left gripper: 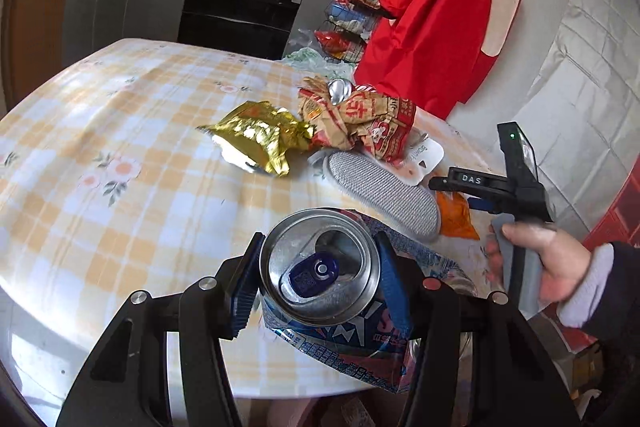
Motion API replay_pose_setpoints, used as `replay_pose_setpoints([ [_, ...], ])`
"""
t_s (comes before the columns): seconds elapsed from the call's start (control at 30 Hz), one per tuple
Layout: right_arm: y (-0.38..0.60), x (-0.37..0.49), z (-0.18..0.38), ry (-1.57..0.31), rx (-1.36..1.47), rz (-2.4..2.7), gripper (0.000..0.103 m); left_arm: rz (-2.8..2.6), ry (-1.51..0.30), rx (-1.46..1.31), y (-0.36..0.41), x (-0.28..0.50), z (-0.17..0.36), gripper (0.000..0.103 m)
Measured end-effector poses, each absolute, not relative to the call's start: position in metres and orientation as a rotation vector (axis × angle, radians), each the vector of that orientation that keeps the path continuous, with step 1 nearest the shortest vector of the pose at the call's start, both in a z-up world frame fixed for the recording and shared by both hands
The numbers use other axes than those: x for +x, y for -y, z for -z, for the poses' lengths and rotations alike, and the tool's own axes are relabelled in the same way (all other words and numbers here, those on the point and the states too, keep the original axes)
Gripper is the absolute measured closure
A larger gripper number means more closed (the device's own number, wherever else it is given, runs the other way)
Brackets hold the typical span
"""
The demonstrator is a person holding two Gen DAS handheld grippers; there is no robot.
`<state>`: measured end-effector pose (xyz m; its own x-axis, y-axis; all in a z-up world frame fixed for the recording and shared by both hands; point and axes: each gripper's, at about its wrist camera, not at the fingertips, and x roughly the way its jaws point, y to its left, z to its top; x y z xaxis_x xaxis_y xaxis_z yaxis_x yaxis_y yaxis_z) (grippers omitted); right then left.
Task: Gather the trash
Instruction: 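Lift the can with the left gripper while the right gripper grasps the orange snack packet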
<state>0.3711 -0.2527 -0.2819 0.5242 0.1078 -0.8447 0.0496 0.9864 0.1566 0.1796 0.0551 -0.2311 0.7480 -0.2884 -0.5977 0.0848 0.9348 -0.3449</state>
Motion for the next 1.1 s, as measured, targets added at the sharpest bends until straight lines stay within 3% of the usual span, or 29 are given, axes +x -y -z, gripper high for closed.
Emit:
replay_pose_setpoints([
  [0.2,0.239,0.363,0.286,-1.058,0.018,-0.046,0.008,0.194,-0.738,-0.426,-0.073,0.164,0.243,0.050],
  [0.3,0.243,0.355,0.282,-1.039,0.008,-0.068,0.030,0.198,-0.732,-0.426,-0.073,0.160,0.243,0.050],
  [0.43,0.256,0.336,0.280,-1.003,0.009,-0.067,0.035,0.248,-0.702,-0.416,-0.066,0.149,0.236,0.050],
  [0.7,0.287,0.294,0.254,-0.922,0.111,-0.062,0.036,0.288,-0.684,-0.410,-0.050,0.126,0.221,0.050],
  [1.1,0.251,0.193,0.183,-0.706,0.058,-0.278,0.036,0.271,-0.655,-0.388,-0.048,0.089,0.189,0.050],
])
